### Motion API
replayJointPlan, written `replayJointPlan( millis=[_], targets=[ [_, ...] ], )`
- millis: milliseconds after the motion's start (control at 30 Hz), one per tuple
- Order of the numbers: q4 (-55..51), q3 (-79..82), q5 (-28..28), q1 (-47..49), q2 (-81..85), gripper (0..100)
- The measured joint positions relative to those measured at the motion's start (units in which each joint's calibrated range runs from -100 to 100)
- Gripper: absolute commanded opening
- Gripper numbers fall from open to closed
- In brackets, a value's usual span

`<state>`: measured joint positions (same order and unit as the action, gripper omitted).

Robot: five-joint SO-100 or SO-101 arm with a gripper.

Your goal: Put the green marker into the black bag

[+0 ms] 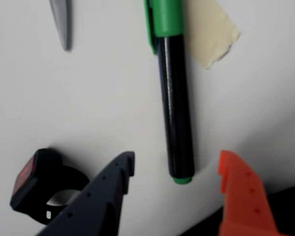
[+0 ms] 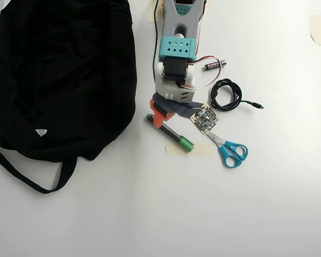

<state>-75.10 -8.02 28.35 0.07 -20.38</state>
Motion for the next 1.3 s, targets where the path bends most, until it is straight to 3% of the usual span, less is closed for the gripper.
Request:
replayJointPlan(
  millis=[1300],
  targets=[
    [-2.83, -4.40, 3.37, -0.22, -7.97, 32]
  ],
)
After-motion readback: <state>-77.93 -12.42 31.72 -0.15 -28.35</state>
